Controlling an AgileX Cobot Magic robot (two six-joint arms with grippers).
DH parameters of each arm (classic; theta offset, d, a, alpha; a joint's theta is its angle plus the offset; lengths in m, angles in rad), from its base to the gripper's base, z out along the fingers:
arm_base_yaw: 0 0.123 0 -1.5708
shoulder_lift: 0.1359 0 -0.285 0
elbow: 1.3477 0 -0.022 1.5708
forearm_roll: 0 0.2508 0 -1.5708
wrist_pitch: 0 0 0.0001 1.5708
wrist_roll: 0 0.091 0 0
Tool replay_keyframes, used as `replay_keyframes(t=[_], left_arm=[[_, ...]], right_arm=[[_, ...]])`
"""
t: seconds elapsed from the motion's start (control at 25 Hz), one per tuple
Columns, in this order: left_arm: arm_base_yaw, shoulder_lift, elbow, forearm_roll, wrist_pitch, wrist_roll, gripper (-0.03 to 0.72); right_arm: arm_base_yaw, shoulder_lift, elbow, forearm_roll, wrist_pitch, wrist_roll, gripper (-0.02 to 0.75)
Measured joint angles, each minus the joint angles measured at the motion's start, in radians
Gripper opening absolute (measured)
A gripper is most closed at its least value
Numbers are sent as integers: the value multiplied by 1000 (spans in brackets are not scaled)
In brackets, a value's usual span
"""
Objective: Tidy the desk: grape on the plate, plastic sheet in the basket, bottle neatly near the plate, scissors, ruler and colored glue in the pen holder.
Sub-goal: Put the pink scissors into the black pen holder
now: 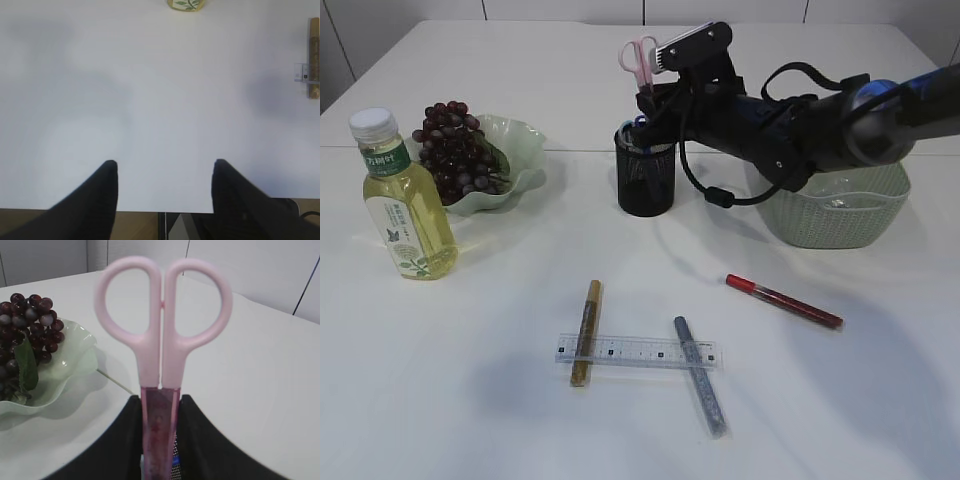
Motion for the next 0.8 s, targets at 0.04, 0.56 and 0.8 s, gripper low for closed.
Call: replay_keyframes(t=[0.04, 0.56, 0.8], left_arm=[[0, 0, 0, 0, 0, 0, 435], [0, 0, 0, 0, 0, 0, 435], [0, 0, 0, 0, 0, 0, 435]], right_arm=[[0, 2, 0, 0, 3, 0, 184], [0, 12, 0, 0, 14, -2, 184], [0, 18, 0, 0, 29, -2, 185]])
